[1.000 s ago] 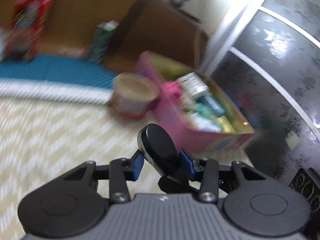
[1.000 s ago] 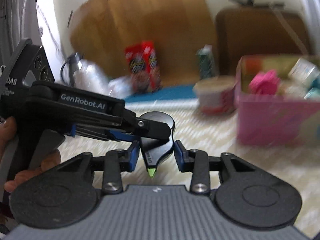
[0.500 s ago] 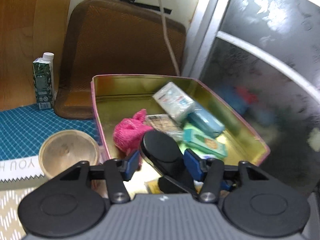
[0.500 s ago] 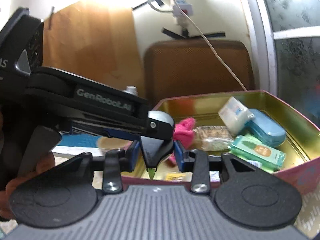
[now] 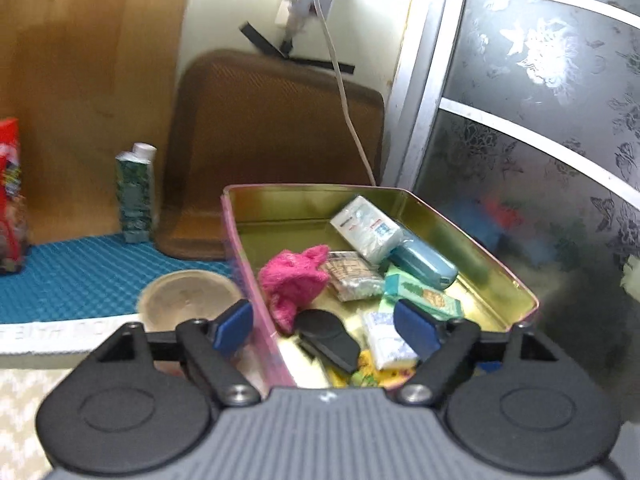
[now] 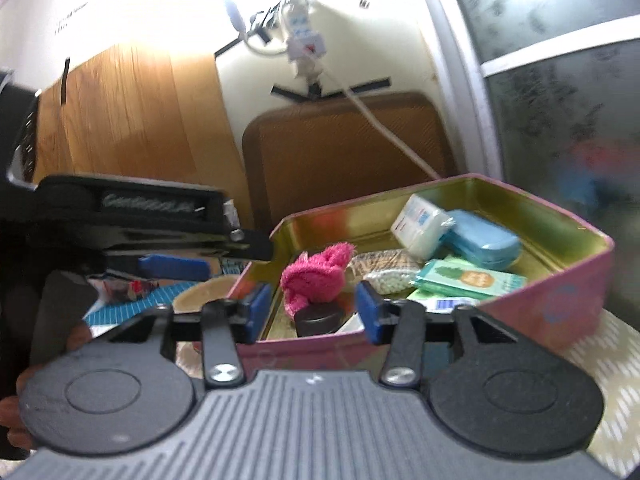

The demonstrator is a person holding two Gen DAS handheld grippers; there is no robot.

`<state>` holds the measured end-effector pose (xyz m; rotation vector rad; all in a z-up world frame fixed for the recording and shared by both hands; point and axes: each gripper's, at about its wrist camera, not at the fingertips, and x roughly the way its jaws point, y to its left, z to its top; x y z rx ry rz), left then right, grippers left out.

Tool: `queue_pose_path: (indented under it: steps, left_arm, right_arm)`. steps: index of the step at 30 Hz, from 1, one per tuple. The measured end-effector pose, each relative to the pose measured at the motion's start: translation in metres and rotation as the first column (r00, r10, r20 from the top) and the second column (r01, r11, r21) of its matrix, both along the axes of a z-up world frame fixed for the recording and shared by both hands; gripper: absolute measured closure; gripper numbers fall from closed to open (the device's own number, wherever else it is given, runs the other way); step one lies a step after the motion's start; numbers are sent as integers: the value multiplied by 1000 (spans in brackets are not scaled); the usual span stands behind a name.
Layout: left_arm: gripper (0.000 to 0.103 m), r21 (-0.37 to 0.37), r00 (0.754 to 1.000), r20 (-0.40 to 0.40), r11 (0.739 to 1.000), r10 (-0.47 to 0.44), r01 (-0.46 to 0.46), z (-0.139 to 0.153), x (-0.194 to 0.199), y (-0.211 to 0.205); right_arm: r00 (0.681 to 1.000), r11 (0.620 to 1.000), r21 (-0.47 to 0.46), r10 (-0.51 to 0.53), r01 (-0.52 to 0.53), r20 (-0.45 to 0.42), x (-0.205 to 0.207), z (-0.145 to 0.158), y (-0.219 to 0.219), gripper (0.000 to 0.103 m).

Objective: Organize soft objects

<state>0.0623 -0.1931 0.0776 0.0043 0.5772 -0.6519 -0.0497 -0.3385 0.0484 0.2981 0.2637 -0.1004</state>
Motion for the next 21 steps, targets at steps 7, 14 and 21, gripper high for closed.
queue_pose_path:
  steps: [7, 14, 21]
  left_arm:
    - [8, 76, 991, 104, 993, 79, -87, -6, -48, 34]
    - [0, 158, 983, 90, 972, 159, -172, -32, -74, 69]
    - [0, 195, 977, 51, 957, 207, -213, -56, -90, 92]
  right_arm:
    - [998, 998, -7, -70, 70, 8, -36, -1, 23, 41]
    - [996, 994, 74, -71, 75, -60, -51, -10, 37, 41]
    - [996, 994, 100, -37, 45, -86, -56, -6, 57, 33]
